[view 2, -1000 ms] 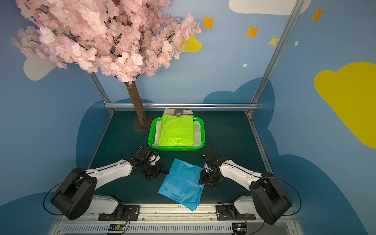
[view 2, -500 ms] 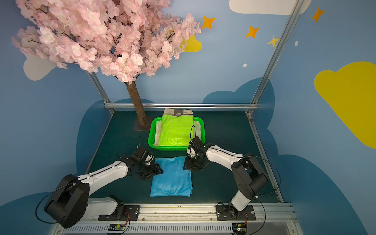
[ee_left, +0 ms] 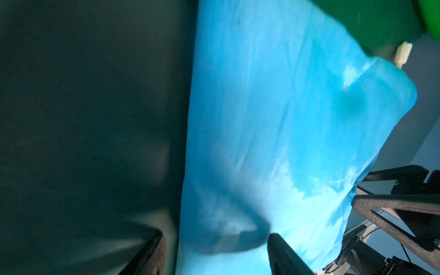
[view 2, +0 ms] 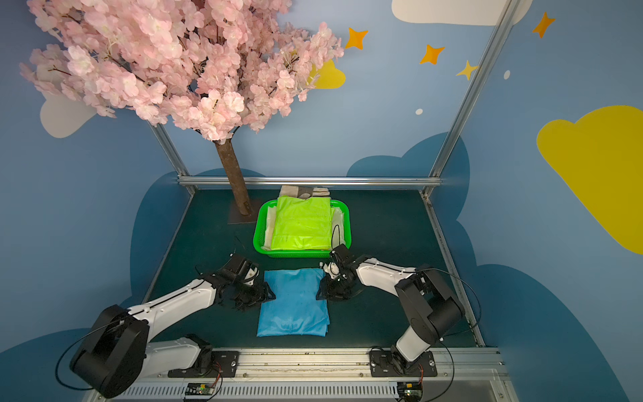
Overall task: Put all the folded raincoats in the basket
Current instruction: Pick up the raincoat from the center of the board.
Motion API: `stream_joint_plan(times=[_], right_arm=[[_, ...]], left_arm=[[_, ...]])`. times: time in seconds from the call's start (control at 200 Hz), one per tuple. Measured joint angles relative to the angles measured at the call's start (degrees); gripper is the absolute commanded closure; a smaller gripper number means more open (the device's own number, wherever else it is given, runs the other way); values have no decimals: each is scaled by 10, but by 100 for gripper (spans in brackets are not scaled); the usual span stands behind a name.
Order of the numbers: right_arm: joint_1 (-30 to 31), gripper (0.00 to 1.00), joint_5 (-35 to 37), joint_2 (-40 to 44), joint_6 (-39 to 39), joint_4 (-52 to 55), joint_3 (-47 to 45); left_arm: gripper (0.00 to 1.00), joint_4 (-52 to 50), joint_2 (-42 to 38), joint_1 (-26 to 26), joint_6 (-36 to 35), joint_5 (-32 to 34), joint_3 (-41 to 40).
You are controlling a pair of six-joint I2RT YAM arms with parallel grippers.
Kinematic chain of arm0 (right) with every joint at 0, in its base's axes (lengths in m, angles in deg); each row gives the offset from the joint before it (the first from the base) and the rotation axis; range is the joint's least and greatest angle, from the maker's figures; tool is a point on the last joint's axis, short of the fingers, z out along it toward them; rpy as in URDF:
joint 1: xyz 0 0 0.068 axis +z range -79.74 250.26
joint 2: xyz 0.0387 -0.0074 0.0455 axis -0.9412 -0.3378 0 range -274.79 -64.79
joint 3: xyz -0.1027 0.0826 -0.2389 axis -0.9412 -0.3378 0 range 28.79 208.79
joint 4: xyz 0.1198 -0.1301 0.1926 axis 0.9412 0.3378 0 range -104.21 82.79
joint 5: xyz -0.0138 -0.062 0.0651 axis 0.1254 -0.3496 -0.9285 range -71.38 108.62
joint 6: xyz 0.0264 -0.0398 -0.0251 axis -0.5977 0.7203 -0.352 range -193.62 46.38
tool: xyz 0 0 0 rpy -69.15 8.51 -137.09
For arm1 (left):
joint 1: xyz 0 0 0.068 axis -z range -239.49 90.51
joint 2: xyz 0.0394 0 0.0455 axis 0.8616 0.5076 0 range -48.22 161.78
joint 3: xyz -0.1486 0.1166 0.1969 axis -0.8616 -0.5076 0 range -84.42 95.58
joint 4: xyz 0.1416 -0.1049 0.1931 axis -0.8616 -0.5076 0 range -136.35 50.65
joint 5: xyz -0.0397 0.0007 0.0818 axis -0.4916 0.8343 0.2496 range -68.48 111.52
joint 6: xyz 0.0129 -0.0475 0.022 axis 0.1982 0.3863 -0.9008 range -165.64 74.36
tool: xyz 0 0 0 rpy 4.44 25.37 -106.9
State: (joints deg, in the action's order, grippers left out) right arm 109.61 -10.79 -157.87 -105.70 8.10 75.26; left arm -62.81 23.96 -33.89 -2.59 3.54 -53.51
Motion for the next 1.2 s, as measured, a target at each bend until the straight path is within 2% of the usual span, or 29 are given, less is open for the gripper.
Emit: stream_joint_plan(times=[0.14, 0.24, 0.325, 0.546, 0.801, 0.976, 1.096, 1.201], right_arm=[[9, 78, -6, -16, -13, -23, 0], [12, 87, -6, -21, -21, -33, 0], [12, 89, -5, -22, -22, -37, -2], [13, 93, -4, -23, -23, -39, -2], [13, 93, -3, -23, -22, -45, -6], [13, 94, -4, -23, -22, -48, -7], [13, 94, -5, -23, -22, -52, -8], [14, 95, -5, -23, -22, -56, -9]], left_arm=[[35, 7, -3, -2, 2, -1, -7], [40, 9, -3, -4, 3, -2, -9], [44, 10, -2, -5, 3, 0, -10], [45, 8, -7, -4, 3, 9, -14], [49, 9, -14, -4, 12, 22, -20], [70, 1, -22, -3, 18, 42, -27], [75, -6, -28, -3, 23, 51, -31], [86, -11, -29, -4, 24, 52, -32]])
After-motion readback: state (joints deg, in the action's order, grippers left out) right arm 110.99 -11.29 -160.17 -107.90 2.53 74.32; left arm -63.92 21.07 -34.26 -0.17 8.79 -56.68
